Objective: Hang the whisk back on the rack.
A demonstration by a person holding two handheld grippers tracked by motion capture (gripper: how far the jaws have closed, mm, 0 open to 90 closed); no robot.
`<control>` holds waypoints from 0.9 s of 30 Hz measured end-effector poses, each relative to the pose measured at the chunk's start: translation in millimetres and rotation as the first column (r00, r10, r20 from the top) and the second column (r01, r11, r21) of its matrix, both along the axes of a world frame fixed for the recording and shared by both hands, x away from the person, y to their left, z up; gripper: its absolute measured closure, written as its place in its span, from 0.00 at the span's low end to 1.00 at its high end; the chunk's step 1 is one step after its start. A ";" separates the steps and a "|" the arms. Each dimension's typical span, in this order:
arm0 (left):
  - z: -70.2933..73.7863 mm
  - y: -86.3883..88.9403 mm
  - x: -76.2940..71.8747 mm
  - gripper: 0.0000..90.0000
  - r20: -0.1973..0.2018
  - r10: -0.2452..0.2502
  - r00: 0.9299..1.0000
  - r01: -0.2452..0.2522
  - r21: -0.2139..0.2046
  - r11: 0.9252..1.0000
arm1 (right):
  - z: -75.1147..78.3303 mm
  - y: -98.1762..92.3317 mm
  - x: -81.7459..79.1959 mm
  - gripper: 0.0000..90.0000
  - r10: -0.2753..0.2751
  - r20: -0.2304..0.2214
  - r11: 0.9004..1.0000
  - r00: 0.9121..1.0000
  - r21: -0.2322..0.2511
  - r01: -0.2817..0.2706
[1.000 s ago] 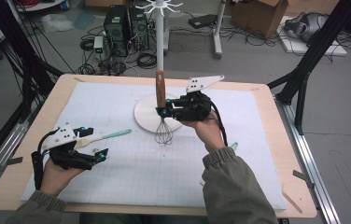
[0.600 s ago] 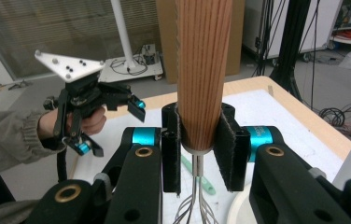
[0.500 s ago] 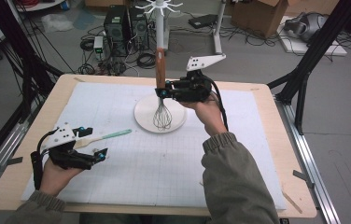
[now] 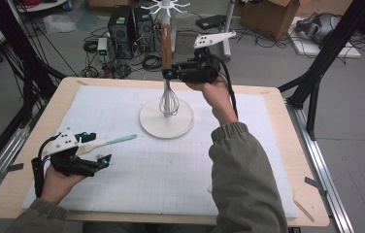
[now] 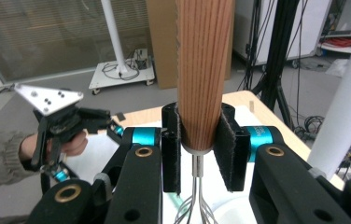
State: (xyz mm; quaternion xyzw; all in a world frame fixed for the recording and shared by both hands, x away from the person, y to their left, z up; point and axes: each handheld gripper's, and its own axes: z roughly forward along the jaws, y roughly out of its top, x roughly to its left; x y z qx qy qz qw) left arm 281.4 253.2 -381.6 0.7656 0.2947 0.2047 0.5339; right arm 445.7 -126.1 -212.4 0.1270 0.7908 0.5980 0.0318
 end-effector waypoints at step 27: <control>1.4 0.9 -0.9 0.07 0.015 -0.008 1.000 0.008 0.001 1.000 | 9.0 -3.2 24.7 0.82 -0.012 -0.033 1.000 0.999 0.024 0.013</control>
